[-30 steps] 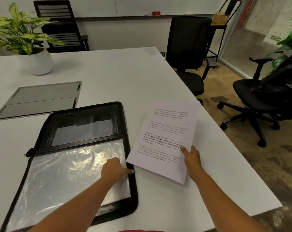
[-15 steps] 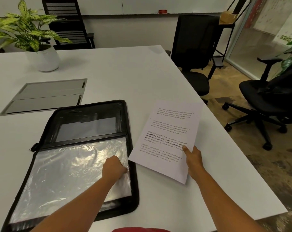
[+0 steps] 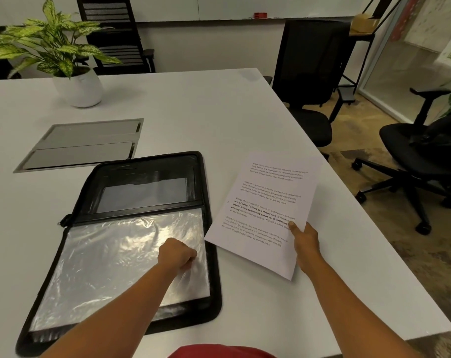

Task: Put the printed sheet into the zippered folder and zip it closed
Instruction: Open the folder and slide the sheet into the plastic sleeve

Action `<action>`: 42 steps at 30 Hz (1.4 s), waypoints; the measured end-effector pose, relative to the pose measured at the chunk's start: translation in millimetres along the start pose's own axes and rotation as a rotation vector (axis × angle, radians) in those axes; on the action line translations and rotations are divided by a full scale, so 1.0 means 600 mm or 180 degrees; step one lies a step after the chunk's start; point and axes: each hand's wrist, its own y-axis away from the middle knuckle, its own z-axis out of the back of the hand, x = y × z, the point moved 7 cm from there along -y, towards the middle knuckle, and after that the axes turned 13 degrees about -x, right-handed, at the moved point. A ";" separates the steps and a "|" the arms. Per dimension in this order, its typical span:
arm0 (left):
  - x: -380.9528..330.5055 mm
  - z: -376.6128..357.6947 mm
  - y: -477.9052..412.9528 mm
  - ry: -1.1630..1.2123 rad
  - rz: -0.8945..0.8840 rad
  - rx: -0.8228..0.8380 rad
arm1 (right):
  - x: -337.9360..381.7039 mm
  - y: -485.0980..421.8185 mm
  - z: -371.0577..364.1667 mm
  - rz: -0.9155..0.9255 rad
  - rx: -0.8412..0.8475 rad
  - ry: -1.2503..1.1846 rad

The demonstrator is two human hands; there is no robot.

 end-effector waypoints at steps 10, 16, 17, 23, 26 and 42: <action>-0.001 0.020 0.011 0.0636 0.0035 -0.0009 | 0.004 0.009 -0.004 -0.0049 0.0060 -0.0084; -0.009 0.031 0.018 0.0690 -0.0098 -0.0057 | 0.010 0.024 -0.025 0.0084 0.0373 0.0276; -0.011 0.032 0.020 0.0645 -0.0163 -0.0067 | 0.011 0.028 -0.030 0.0103 0.0426 0.0324; -0.024 0.028 0.045 -0.0053 -0.0926 0.0217 | 0.012 0.053 -0.067 0.0135 0.0534 0.0440; -0.022 0.020 0.059 -0.0728 -0.1346 0.0466 | 0.006 0.067 -0.088 0.0114 0.0483 0.0455; -0.014 0.008 0.152 -0.2891 -0.3647 0.0323 | -0.046 0.134 -0.126 -0.0337 -0.0769 0.0027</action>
